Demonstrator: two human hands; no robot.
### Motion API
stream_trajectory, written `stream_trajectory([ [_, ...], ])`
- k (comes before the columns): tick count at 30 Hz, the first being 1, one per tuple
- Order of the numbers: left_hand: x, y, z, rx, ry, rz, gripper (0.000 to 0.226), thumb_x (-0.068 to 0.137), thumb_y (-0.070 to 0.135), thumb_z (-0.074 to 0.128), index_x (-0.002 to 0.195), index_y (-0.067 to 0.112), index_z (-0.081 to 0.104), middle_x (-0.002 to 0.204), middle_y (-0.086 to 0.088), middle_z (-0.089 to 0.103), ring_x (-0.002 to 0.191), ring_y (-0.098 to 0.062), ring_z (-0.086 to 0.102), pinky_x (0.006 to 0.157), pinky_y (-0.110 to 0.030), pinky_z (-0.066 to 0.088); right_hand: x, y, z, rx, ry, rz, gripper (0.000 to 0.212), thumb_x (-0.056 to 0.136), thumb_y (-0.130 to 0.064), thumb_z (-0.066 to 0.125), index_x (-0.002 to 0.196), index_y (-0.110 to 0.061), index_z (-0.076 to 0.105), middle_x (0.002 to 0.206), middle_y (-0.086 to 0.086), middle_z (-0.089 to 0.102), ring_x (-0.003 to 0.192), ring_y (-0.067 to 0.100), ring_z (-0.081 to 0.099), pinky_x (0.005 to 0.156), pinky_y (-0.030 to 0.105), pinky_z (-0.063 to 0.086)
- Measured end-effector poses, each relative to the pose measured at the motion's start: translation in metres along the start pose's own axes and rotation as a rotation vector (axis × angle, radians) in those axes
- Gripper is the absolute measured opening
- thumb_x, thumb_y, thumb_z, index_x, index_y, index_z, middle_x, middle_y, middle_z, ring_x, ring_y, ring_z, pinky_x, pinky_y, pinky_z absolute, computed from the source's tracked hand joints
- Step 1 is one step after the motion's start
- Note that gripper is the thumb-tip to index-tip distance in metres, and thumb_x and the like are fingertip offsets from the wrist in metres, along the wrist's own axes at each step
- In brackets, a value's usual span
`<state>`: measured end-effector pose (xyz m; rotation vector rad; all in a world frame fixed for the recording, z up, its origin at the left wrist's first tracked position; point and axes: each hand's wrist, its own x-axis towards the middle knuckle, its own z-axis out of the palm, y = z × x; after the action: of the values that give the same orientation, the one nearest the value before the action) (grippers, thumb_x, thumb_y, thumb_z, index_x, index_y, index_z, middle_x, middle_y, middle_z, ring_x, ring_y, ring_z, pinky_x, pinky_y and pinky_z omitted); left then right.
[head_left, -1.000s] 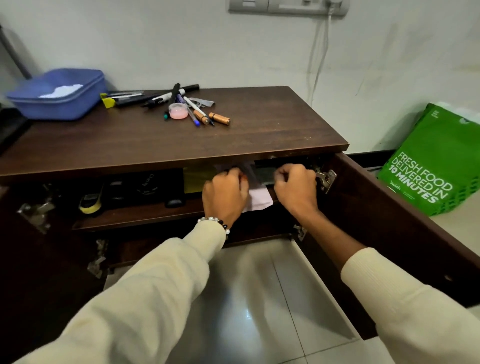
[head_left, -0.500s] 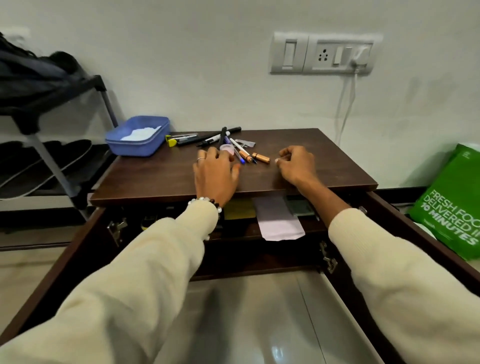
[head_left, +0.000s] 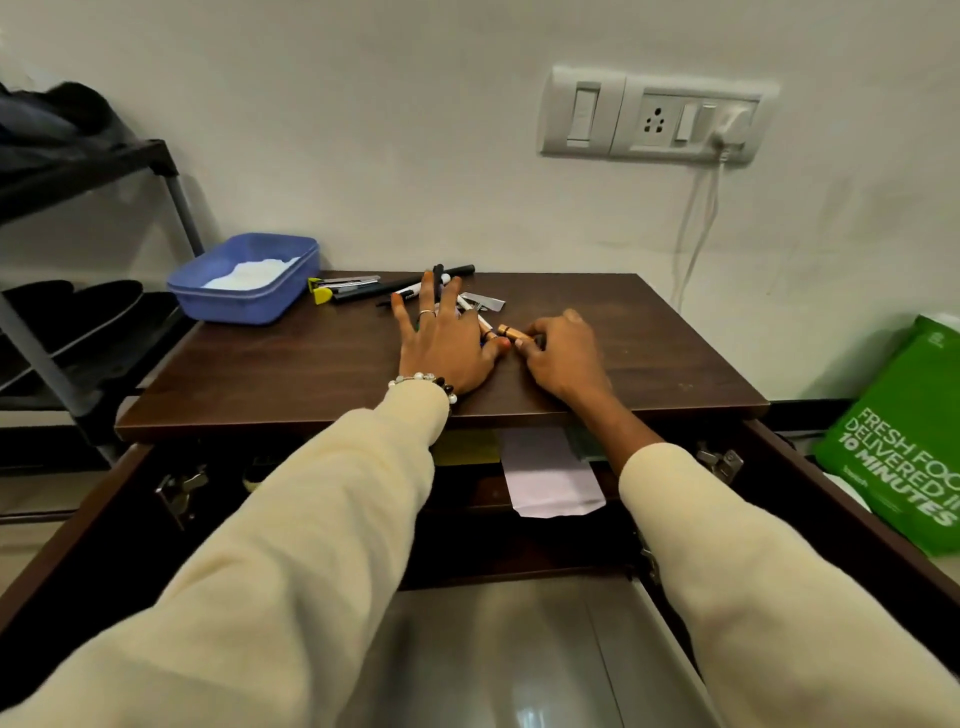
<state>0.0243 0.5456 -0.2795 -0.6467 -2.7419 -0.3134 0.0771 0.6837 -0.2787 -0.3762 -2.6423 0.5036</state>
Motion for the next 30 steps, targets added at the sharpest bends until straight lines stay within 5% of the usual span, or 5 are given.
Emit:
stream_trajectory([
  [8, -0.002, -0.001, -0.003, -0.059, 0.089, 0.004, 0.049, 0.083, 0.059, 0.058, 0.112, 0.02, 0.065, 0.153, -0.006, 0.025, 0.146, -0.028, 0.005, 0.112, -0.06, 0.004, -0.006, -0.004, -0.004, 0.05, 0.07, 0.041, 0.021, 0.092, -0.014, 0.051, 0.108, -0.004, 0.06, 0.112, 0.015, 0.058, 0.103, 0.029, 0.054, 0.08, 0.034, 0.042],
  [12, -0.014, 0.001, -0.009, -0.114, 0.242, 0.084, 0.058, 0.076, 0.059, 0.066, 0.117, 0.018, 0.062, 0.138, -0.003, 0.043, 0.134, -0.027, 0.027, 0.107, -0.048, 0.018, -0.019, -0.004, -0.01, 0.276, 0.136, 0.085, 0.019, 0.093, -0.011, 0.049, 0.109, -0.007, 0.057, 0.105, 0.012, 0.063, 0.096, 0.025, 0.059, 0.076, 0.033, 0.046],
  [18, -0.065, -0.002, -0.024, -0.565, 0.434, 0.117, 0.055, 0.077, 0.044, 0.071, 0.122, 0.014, 0.06, 0.111, -0.003, 0.063, 0.108, -0.024, 0.048, 0.086, -0.034, 0.037, -0.047, -0.015, -0.022, 0.866, 0.093, 0.25, 0.015, 0.097, -0.015, 0.045, 0.107, -0.016, 0.055, 0.081, 0.006, 0.065, 0.068, 0.015, 0.058, 0.059, 0.031, 0.047],
  [24, -0.151, -0.047, -0.02, -0.526, 0.446, 0.259, 0.05, 0.077, 0.039, 0.075, 0.111, 0.004, 0.061, 0.088, -0.003, 0.059, 0.082, -0.017, 0.052, 0.076, -0.024, 0.04, -0.093, -0.055, -0.023, 1.601, -0.408, 0.111, 0.045, 0.098, 0.0, 0.035, 0.133, -0.023, 0.048, 0.074, 0.008, 0.056, 0.066, 0.016, 0.051, 0.054, 0.027, 0.038],
  [30, -0.213, -0.125, 0.014, -0.293, -0.029, 0.191, 0.056, 0.076, 0.043, 0.074, 0.117, 0.009, 0.058, 0.1, -0.005, 0.059, 0.091, -0.025, 0.059, 0.077, -0.035, 0.048, -0.154, -0.071, 0.026, 1.478, -1.039, 0.059, 0.042, 0.094, -0.003, 0.041, 0.133, -0.019, 0.047, 0.078, 0.015, 0.055, 0.06, 0.021, 0.05, 0.056, 0.029, 0.044],
])
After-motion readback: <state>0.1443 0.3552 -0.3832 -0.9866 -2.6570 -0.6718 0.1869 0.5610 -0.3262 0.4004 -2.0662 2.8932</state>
